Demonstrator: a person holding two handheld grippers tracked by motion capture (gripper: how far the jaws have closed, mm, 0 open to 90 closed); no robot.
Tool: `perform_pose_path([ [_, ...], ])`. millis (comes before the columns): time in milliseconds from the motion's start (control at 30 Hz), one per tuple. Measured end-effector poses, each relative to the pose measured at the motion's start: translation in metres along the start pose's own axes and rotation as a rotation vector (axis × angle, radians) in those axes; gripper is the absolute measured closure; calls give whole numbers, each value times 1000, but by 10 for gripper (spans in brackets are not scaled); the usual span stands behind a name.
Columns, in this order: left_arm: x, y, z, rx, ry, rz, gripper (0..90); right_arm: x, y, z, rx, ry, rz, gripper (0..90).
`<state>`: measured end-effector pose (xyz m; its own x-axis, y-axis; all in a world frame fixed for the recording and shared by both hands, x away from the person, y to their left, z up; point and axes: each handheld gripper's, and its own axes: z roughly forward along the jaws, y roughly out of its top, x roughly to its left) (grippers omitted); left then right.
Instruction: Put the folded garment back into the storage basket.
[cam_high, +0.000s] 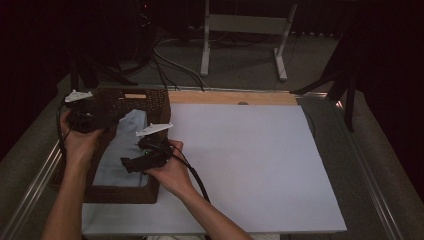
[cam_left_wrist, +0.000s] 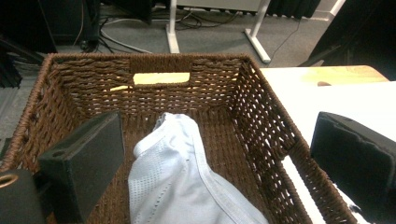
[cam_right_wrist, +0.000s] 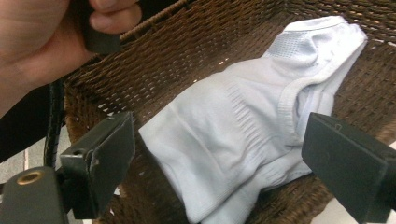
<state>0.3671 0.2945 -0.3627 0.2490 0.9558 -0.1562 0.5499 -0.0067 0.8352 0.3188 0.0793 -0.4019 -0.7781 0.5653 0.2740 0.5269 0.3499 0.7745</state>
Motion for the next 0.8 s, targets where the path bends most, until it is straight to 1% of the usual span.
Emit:
perform_pose_path([
  [100, -2, -1, -2, -10, -2, -5, 49, -3, 0, -2, -3, -7, -1, 99],
  [267, -6, -4, -4, -15, -10, -1, 49, -8, -1, -6, -7, -16, 0, 99],
  [367, -10, -5, -4, -19, -18, 4, 49, -11, -1, -8, -12, -18, -1, 99],
  [500, -14, -6, -4, -11, -22, 13, 49, -16, -2, -12, -22, -21, 7, 94],
  [800, -21, -10, -5, -26, -30, 22, 49, -28, -5, -19, -31, -36, 11, 91],
])
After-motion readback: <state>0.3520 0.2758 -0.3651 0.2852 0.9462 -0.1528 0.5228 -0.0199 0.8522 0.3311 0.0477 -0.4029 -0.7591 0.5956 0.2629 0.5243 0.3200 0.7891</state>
